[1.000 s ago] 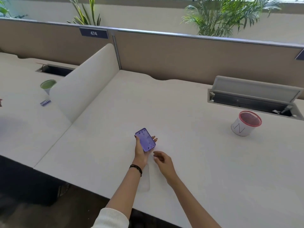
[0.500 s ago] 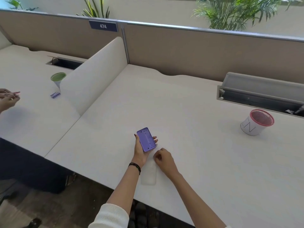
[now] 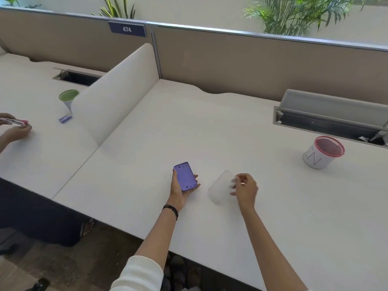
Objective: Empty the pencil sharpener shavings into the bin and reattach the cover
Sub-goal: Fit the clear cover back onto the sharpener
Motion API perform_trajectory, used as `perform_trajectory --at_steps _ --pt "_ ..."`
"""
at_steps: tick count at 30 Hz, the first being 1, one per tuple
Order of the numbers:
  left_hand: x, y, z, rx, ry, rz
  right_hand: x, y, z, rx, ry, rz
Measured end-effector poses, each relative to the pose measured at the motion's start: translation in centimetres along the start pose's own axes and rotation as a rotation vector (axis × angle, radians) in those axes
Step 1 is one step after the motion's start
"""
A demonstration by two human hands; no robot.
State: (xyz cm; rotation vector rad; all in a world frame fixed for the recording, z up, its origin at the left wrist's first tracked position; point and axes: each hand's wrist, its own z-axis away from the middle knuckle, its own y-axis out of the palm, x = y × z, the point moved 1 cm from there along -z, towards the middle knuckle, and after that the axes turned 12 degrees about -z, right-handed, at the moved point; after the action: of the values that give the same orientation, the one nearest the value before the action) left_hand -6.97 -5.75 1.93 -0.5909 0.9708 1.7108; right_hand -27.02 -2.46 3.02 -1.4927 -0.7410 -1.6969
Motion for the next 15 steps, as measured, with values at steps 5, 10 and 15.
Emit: perform_trajectory --at_steps 5,10,15 --pt "0.5 1.2 -0.3 0.066 -0.065 -0.009 2.0 -0.9 -1.0 -0.085 -0.059 -0.131" --pt "1.2 3.6 -0.7 0.134 -0.123 -0.034 3.8 -0.1 0.6 -0.065 -0.397 -0.013" --pt "1.9 4.7 -1.3 0.183 -0.137 -0.098 2.6 0.7 2.1 0.132 -0.647 0.167"
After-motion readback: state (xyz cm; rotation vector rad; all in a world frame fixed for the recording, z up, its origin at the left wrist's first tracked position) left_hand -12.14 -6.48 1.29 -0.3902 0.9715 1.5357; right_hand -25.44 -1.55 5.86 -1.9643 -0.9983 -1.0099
